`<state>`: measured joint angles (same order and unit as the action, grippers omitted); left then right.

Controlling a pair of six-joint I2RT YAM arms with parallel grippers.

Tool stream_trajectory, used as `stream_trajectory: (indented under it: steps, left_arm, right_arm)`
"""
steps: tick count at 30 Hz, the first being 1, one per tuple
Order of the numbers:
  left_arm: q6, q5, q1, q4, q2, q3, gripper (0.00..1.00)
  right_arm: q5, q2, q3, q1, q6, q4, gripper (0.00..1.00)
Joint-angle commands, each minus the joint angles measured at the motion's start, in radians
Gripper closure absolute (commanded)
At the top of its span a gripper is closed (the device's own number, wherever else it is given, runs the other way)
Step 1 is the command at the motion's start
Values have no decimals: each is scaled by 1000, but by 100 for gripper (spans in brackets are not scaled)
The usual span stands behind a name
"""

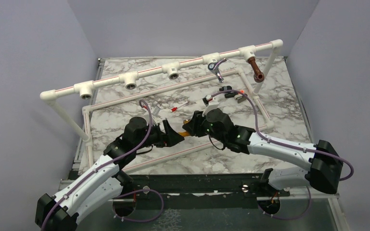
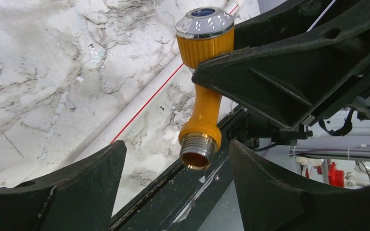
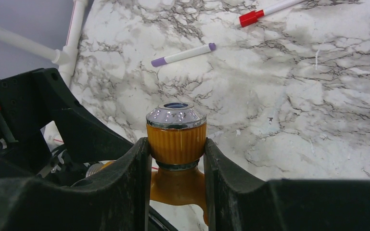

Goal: Install the water faucets

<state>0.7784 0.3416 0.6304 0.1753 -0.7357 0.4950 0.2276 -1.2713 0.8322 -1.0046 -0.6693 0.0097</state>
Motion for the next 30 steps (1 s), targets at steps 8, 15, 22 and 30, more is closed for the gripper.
stream_trajectory:
  steps: [8, 15, 22, 30]
  left_arm:
    - [61, -20, 3, -74, 11, -7, 33]
    - [65, -6, 3, -81, 11, -19, 42]
    - [73, 43, 3, -113, -6, -27, 48]
    - [101, 78, 3, -170, 13, -43, 62]
  right_arm:
    - [37, -33, 47, -44, -35, 78, 100]
    - [65, -28, 43, -52, -33, 89, 100]
    - [78, -30, 36, -57, -37, 101, 100]
    - [59, -20, 19, -61, -46, 121, 99]
